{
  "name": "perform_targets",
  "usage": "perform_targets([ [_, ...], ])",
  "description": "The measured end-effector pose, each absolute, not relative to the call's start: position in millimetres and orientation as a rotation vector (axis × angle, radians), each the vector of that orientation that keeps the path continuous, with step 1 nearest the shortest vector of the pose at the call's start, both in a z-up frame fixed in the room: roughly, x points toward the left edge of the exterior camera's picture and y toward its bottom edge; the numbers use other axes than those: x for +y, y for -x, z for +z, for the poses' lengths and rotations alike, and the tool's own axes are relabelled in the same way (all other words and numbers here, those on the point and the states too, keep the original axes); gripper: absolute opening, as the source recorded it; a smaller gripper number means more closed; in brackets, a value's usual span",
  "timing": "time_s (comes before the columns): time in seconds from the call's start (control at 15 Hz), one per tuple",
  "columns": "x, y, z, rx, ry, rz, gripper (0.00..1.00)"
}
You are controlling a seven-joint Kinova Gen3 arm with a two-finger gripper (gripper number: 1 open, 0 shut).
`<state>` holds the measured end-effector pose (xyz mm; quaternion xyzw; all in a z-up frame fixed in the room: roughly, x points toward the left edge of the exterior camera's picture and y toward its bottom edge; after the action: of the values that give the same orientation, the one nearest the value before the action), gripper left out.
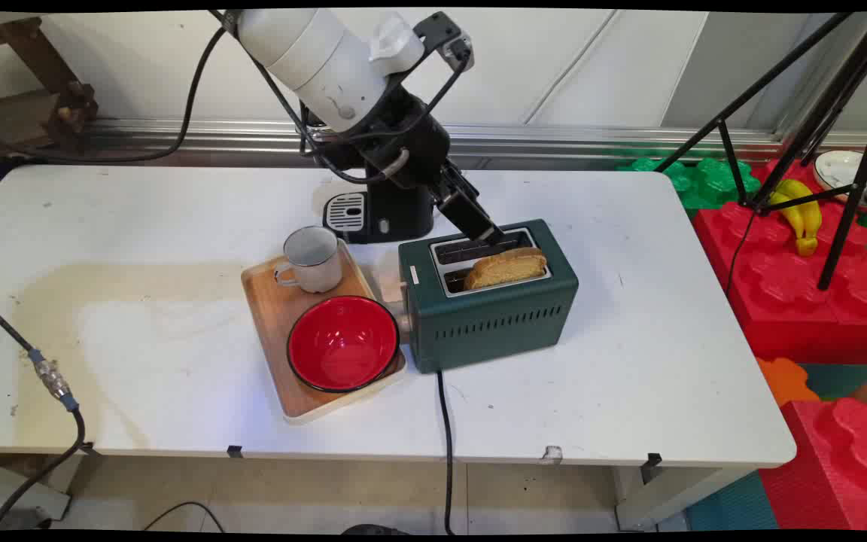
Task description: Press the toaster switch
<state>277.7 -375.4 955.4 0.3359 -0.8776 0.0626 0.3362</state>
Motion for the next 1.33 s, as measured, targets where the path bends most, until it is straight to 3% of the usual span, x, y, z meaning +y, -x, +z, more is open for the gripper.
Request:
perform_targets([
  [1.33,-289,-359,967,-2.274,-0.872,0.246,1.0],
])
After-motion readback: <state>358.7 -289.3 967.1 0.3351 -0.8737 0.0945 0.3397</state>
